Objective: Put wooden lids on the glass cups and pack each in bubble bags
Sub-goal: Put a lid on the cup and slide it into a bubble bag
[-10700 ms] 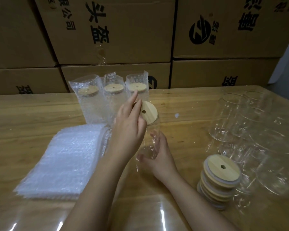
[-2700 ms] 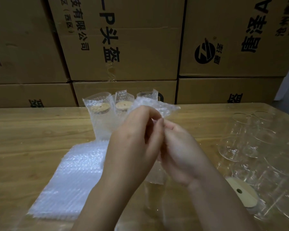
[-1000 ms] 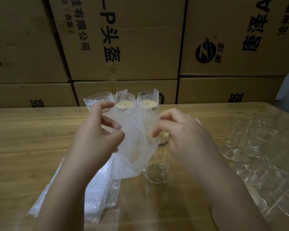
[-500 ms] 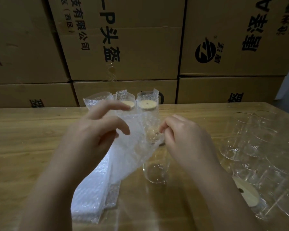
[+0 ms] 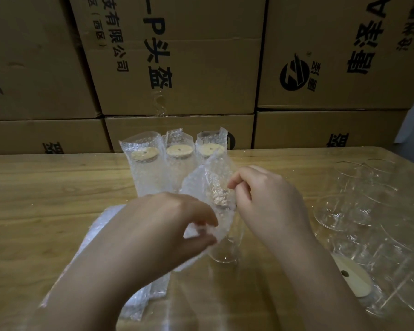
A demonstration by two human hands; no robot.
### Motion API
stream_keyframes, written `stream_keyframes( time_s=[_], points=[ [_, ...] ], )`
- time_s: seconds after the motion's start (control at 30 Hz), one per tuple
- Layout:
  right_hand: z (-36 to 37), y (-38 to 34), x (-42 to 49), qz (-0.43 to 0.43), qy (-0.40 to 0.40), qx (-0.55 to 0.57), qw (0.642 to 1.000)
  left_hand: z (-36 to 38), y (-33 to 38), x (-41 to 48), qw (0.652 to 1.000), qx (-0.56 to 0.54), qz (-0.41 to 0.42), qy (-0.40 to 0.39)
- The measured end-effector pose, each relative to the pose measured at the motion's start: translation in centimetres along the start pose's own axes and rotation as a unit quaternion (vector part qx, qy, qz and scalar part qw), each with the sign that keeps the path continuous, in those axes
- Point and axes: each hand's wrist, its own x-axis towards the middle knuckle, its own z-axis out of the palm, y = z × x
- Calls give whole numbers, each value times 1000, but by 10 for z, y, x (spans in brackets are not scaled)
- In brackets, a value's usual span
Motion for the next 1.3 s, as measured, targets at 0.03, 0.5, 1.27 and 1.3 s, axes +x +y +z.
stream_keyframes(
  time_s=[0.03, 0.5, 1.27, 1.3],
  points=[
    [0, 0, 0, -2, 7, 4, 1000, -1, -1, 2, 1000, 11, -9, 6],
    [23, 14, 1, 34, -170, -9, 985, -5, -20, 2, 985, 76, -61, 142],
    [40, 9, -2, 59, -105, 9, 993, 1, -30, 5, 982, 69, -36, 171],
    [40, 9, -2, 59, -104, 8, 993, 1, -30, 5, 982, 69, -38, 170]
  ],
)
